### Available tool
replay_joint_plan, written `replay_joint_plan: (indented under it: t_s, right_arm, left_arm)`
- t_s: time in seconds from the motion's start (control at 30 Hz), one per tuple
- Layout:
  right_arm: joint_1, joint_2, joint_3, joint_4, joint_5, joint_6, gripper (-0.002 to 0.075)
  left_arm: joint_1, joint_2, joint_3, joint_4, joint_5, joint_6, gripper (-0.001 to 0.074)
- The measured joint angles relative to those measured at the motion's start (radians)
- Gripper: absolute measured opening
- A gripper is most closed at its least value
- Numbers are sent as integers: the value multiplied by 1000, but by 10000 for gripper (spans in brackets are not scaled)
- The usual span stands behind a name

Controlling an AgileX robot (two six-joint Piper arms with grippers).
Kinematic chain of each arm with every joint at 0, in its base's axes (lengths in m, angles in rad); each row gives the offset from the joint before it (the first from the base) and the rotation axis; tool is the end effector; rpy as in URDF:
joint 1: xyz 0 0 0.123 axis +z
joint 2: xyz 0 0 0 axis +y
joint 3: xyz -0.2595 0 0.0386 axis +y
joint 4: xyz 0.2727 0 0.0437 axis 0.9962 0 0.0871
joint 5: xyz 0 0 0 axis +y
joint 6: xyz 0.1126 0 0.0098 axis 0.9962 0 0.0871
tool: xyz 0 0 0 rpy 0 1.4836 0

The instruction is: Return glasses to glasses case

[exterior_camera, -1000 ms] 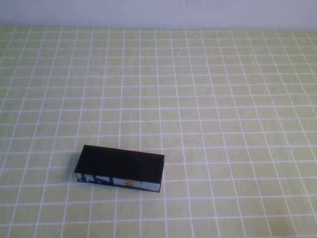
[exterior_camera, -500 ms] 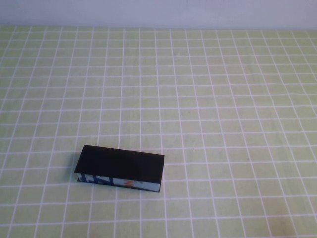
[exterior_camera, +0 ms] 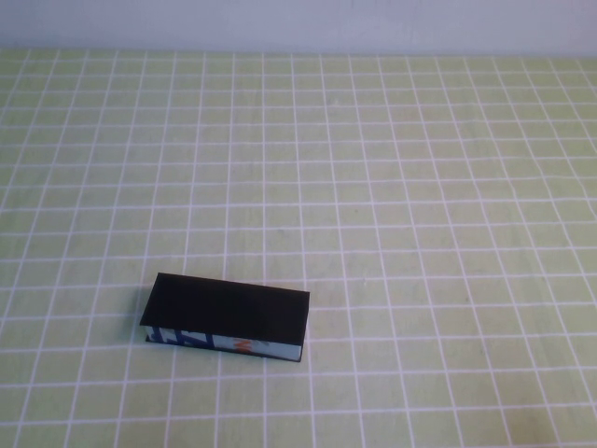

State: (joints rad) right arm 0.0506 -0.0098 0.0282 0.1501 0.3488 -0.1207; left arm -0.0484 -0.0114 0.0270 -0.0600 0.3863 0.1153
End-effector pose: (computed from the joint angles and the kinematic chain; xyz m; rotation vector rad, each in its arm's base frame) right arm 0.1217 0.0120 0.1669 -0.0635 1.8468 0.0968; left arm 0.1206 -0.0084 0.1631 0.1173 1.8812 -0.0135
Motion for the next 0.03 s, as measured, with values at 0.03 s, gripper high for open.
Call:
replay_joint_plan:
  t_s: [0.03]
  right_arm:
    - [0,0,0,0,0,0,-11]
  left_arm:
    - [0,0,0,0,0,0,-2]
